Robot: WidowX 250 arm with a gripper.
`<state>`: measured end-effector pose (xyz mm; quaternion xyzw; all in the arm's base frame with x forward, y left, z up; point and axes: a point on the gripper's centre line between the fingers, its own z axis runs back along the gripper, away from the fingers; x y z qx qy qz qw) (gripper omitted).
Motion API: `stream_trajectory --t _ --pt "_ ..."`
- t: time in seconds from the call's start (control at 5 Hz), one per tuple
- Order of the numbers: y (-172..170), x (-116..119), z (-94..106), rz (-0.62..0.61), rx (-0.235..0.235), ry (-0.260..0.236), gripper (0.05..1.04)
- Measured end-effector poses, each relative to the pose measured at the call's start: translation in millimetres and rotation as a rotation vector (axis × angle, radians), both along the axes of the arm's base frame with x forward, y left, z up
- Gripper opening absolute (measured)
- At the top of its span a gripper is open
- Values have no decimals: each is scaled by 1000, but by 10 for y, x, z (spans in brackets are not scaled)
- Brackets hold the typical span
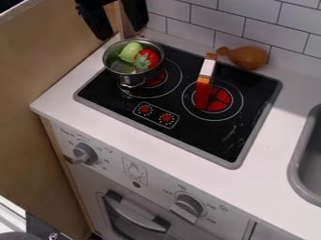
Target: MOVE THE CLEANING SPONGE FROM RIGHT BURNER TO THE BOTTOM OF LEFT BURNER
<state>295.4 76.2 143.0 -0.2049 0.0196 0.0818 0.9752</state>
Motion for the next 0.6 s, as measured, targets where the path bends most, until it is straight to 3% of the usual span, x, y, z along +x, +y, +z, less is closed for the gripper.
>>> stream_trajectory --t 0.2,0.6 --pt "-17 -6 -105 22 -17 33 999" --pt "-519 307 -189 255 20 45 999"
